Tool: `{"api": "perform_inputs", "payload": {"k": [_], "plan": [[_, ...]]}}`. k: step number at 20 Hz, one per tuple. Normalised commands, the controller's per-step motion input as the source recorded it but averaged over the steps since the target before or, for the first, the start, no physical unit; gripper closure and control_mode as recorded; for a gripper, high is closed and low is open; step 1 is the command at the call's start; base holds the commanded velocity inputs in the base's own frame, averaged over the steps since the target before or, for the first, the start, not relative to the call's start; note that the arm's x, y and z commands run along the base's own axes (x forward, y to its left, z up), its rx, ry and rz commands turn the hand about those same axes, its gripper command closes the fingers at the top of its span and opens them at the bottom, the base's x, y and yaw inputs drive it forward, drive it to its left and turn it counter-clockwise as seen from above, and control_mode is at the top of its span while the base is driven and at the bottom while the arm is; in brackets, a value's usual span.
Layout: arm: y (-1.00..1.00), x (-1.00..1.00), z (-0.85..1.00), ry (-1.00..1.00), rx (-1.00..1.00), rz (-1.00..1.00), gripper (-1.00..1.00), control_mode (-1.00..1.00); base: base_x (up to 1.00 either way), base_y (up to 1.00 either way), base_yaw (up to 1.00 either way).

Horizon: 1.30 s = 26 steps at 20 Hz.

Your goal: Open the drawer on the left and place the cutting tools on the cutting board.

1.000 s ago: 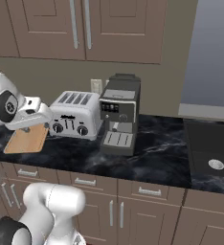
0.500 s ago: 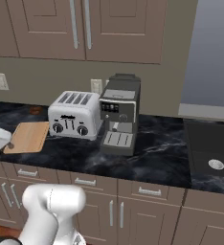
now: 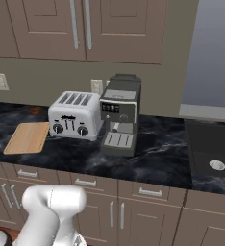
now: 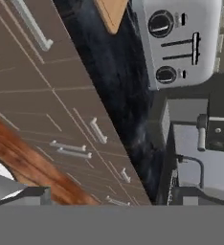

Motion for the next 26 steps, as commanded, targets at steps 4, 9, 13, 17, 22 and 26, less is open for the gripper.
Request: {"api": "perform_inputs", "payload": {"k": [4,9,13,17,22,26], "plan": [[0.33,0.03,-0.96,0.0,-0.42,0.18,-1.0,-1.0,0.0,0.0,0.0],[0.51,0.36,-0.75,0.0,-0.17,0.09,-1.0,-1.0,0.0,0.0,0.0],[0.59,0.8,-0.51,0.0,0.0,0.05,-1.0,-1.0,0.0,0.0,0.0],[0.47,0.8,-0.46,0.0,0.0,0.07,-1.0,-1.0,0.0,0.0,0.0],[0.07,0.49,-0.62,0.0,-0.03,0.12,-1.0,-1.0,0.0,0.0,0.0],[0.0,0.46,-0.55,-0.03,-0.13,0.15,-1.0,-1.0,0.0,0.0,0.0]]}}
